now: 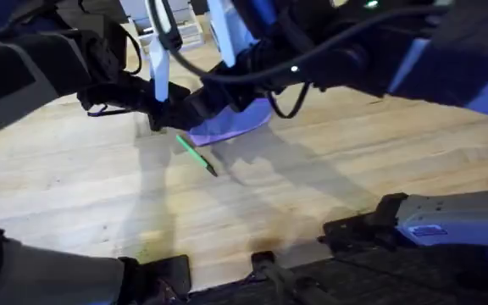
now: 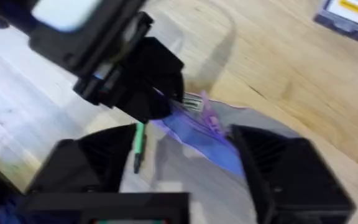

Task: Unzip the bag, pick up the pens from the table one at a time and place them inside, then zip the bag closed.

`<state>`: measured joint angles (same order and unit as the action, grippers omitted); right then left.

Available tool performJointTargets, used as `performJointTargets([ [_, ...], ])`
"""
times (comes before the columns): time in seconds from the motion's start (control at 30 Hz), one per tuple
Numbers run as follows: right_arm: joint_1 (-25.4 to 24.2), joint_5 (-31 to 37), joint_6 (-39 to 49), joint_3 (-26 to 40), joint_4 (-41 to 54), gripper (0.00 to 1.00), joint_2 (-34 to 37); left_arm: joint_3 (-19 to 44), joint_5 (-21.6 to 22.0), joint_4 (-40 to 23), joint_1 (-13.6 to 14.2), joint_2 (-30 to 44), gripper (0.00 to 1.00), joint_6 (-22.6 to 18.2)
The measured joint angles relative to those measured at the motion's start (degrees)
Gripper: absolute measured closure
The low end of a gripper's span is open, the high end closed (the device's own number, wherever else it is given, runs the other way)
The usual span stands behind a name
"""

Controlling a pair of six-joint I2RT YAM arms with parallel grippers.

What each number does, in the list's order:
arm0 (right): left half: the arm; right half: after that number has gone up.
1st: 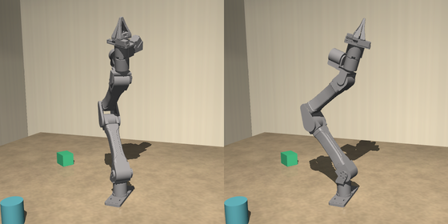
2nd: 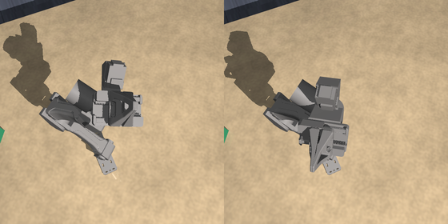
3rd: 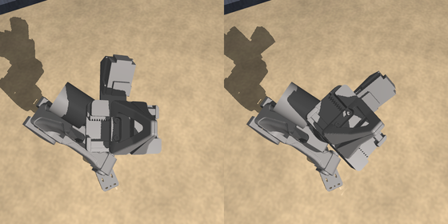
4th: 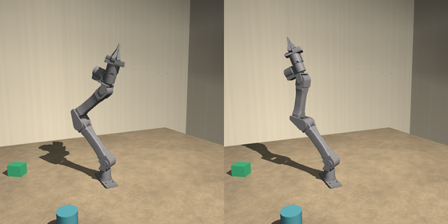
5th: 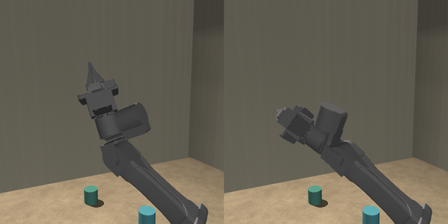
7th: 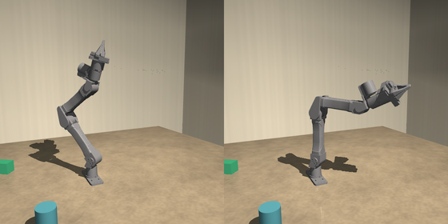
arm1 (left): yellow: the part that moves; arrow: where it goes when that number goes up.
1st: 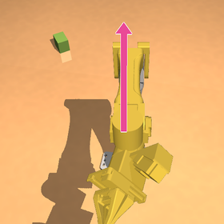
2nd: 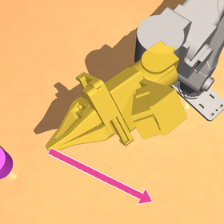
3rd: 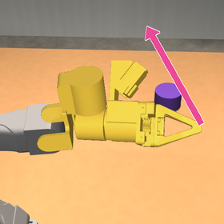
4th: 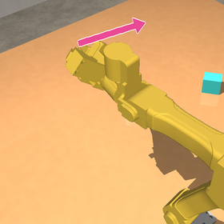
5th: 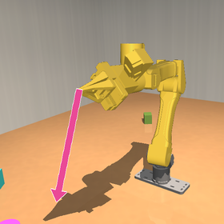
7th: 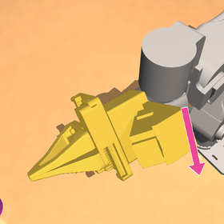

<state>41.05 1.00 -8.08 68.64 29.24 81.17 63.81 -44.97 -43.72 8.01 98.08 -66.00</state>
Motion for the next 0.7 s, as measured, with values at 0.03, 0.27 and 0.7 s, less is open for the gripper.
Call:
performJointTargets([
  [0.03, -0.34, 0.35, 0.04, 0.0, 0.78, 0.075, -0.71, 0.0, 0.0, 0.0, 0.0, 0.0, 0.959, 0.0],
  [0.27, -4.34, 1.19, 0.38, 0.0, 4.11, 0.005, -5.17, 0.0, 0.0, 0.07, 0.0, 0.0, 0.959, 0.0],
  [0.7, -9.68, -0.66, 2.27, 0.08, 10.13, 0.003, -6.52, 0.0, -1.55, 1.19, 0.55, 0.0, 0.008, 0.17],
])
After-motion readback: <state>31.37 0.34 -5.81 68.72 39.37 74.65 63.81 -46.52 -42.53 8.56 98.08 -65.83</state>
